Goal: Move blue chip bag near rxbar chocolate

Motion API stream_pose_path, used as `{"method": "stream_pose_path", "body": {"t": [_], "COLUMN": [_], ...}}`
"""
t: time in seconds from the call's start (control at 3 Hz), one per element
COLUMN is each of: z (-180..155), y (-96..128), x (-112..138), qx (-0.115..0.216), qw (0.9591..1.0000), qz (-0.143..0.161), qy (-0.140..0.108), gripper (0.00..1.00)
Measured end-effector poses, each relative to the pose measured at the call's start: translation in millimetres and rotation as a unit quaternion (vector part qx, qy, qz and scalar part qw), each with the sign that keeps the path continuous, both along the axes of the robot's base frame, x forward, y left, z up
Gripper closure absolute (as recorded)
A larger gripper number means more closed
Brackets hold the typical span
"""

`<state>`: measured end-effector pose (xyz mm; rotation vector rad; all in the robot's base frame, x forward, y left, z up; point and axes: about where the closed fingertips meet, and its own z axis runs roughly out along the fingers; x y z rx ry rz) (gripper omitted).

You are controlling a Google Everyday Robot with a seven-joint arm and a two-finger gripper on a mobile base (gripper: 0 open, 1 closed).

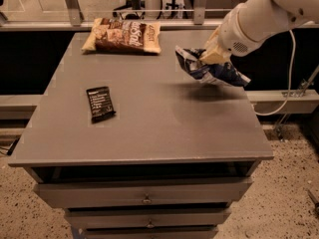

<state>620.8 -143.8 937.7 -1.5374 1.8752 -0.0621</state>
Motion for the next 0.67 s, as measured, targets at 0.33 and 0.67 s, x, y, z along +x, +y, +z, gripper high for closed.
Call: {"method": "stream_pose_path", "body": {"t": [0.33, 0.67], "z": [3.6, -3.0], "y": [53.3, 107.9], "x": [-2.3, -1.6], "qx": [-0.002, 0.001], "qw": [0.9974, 0.9926], "qz": [0.057, 0.097], "qy": [-0.043, -0.074], "gripper": [1.0, 1.0]}}
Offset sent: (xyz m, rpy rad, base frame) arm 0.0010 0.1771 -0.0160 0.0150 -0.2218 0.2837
